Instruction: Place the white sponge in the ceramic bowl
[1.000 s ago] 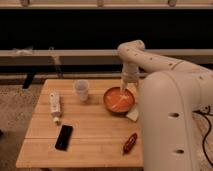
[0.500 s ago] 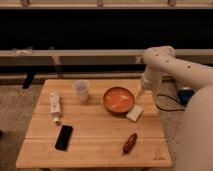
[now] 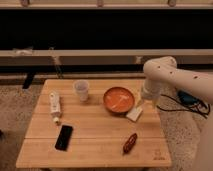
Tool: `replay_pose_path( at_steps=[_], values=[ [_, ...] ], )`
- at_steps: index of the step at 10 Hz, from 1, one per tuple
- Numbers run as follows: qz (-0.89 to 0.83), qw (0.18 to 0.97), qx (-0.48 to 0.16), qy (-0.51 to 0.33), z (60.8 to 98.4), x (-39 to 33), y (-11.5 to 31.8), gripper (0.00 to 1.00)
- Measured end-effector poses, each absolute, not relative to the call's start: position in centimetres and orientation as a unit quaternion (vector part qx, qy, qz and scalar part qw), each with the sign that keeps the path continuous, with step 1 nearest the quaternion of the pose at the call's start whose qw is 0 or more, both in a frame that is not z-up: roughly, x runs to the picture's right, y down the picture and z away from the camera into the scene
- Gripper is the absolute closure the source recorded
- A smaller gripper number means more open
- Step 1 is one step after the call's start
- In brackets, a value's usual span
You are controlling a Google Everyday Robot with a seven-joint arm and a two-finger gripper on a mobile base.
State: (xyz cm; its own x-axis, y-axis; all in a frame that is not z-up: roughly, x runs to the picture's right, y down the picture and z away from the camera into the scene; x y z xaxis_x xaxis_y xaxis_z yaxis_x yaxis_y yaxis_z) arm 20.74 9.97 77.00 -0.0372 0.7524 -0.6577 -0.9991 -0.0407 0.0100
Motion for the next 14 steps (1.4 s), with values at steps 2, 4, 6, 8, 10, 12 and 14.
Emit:
replay_pose_path(
  at_steps=[2,4,6,8,10,12,14],
  values=[
    [0.666,0.658,-0.247,0.25,78.6,19.4,11.4,0.35],
    [0.658,0.665,-0.246,0.254,79.9,18.8,12.2,0.35],
    [0.651,0.669,-0.242,0.265,81.7,18.8,12.8,0.35],
    [0.64,0.677,-0.241,0.273,83.3,18.4,13.1,0.35],
    [0.624,0.686,-0.247,0.281,84.4,17.8,13.6,0.35],
    [0.611,0.693,-0.252,0.287,85.1,17.4,13.9,0.35],
    [0.604,0.698,-0.253,0.291,85.8,17.0,13.9,0.35]
  ],
)
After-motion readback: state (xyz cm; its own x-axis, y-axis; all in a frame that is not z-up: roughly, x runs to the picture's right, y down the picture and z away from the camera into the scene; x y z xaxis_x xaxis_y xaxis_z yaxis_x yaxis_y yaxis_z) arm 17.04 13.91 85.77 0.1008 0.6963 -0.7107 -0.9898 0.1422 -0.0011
